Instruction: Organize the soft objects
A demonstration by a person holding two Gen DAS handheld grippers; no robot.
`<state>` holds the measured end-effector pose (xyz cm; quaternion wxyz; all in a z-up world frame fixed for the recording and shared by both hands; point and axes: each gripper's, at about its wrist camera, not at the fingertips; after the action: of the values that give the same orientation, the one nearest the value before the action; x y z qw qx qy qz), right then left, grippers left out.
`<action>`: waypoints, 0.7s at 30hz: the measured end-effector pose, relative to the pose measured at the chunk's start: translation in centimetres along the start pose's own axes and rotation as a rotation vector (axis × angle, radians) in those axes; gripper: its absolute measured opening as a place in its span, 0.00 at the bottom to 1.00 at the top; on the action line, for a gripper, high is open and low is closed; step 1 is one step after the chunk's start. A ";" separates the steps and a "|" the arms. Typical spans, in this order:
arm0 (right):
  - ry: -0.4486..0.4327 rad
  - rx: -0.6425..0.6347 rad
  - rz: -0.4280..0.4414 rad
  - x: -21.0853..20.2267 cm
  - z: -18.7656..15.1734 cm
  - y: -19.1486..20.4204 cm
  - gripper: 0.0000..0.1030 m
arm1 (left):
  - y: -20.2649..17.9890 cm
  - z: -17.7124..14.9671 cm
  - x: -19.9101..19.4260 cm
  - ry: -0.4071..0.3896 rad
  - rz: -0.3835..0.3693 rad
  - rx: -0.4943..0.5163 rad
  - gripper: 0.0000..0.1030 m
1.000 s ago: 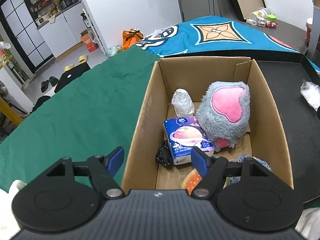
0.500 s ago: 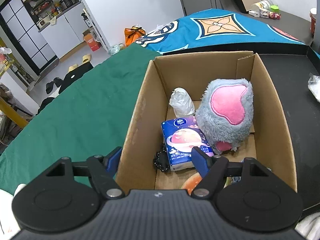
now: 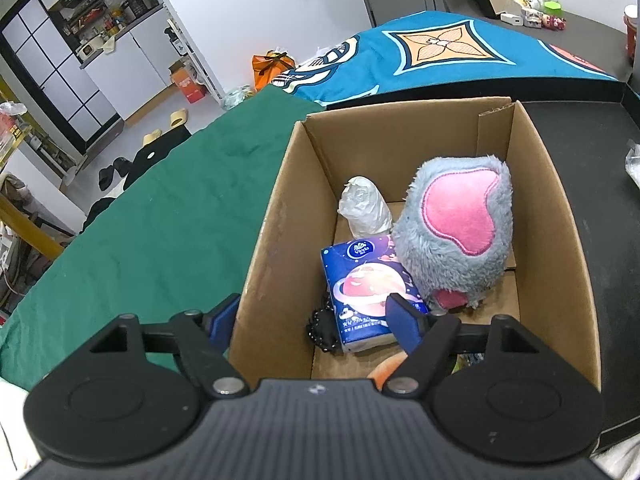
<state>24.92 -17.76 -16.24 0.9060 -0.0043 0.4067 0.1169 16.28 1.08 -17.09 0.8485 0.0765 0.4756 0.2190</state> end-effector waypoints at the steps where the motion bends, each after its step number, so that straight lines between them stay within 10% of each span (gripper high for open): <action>1: -0.001 0.000 -0.002 0.2 0.1 -0.1 0.65 | 0.0 0.1 0.0 -0.001 0.000 0.001 0.74; 5: 0.017 0.007 -0.002 1.3 0.6 -0.4 0.52 | -0.1 0.2 0.0 -0.004 -0.002 0.005 0.74; 9: 0.045 0.021 0.012 2.0 0.5 -0.7 0.12 | 0.1 0.1 0.0 -0.007 -0.007 0.001 0.74; 21: 0.077 -0.006 0.058 0.1 -1.2 -0.3 0.05 | 0.8 -0.3 -0.5 -0.016 -0.022 -0.018 0.74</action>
<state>24.21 -18.10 -17.14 0.8860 0.0004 0.4407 0.1441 15.57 1.58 -16.61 0.8553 0.0656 0.4676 0.2133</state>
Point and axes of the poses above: each gripper's, at about its wrist camera, not at the fingertips, and x roughly the way its jaws point, y to its left, z to its top
